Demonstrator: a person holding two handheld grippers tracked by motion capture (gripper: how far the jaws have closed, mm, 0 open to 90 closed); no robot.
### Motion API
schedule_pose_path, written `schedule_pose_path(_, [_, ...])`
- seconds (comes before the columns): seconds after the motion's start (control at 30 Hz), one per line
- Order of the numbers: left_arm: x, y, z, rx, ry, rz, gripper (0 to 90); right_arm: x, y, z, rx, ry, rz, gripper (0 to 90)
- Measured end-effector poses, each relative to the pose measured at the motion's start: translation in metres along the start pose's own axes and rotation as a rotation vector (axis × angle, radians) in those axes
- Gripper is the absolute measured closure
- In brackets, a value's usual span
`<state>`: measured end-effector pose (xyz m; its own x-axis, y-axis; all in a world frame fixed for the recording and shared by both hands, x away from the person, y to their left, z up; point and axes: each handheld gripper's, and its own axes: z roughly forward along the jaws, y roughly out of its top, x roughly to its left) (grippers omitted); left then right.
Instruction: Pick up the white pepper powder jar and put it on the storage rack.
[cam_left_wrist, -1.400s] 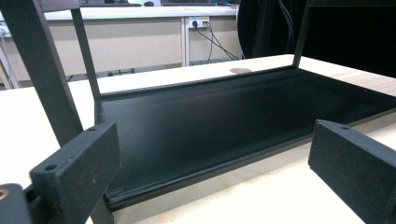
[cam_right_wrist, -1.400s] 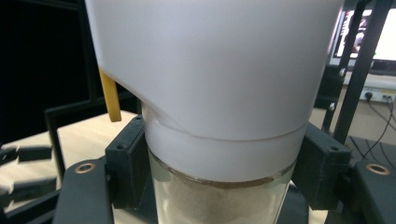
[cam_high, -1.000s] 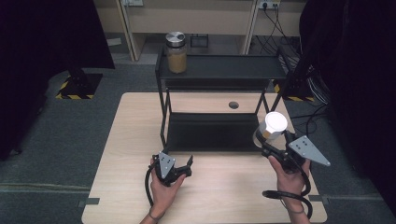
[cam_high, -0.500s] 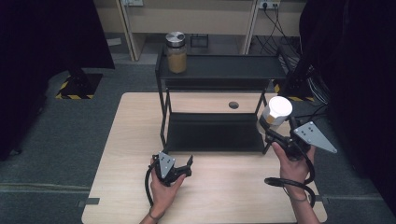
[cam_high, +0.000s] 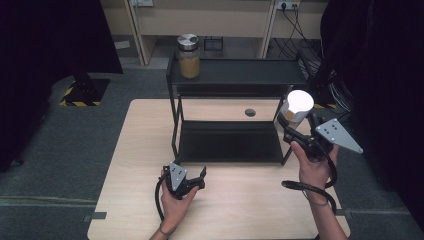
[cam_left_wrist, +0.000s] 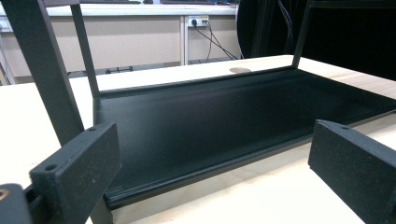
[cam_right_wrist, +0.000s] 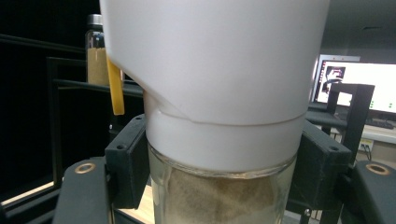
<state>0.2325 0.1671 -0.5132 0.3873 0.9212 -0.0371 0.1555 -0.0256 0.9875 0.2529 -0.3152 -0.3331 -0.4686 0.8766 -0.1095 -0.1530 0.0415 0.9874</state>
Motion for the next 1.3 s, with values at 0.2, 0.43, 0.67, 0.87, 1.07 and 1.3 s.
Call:
schedule_pose_path(0.2, [0.000, 0.000, 0.000, -0.002, -0.001, 0.000, 1.7, -0.003, 0.007, 0.004, -0.010, -0.004, 0.009, 30.9])
schedule_pose_path(0.43, [0.000, 0.000, 0.000, -0.002, -0.001, 0.000, 1.8, -0.007, 0.015, 0.011, -0.015, -0.003, 0.018, 30.9])
schedule_pose_path(0.67, [0.000, 0.000, 0.000, -0.001, -0.001, 0.002, 1.7, -0.008, 0.021, 0.017, -0.018, -0.001, 0.017, 30.9])
schedule_pose_path(0.87, [0.000, 0.000, 0.000, -0.001, -0.002, 0.002, 1.7, -0.010, 0.028, 0.024, -0.027, 0.001, 0.024, 31.0])
schedule_pose_path(1.07, [0.000, 0.000, 0.000, -0.001, -0.002, 0.001, 1.8, -0.012, 0.035, 0.034, -0.029, 0.002, 0.031, 31.0])
schedule_pose_path(1.3, [0.001, 0.000, 0.000, 0.000, -0.003, -0.002, 1.8, -0.014, 0.044, 0.046, -0.033, -0.004, 0.041, 31.0])
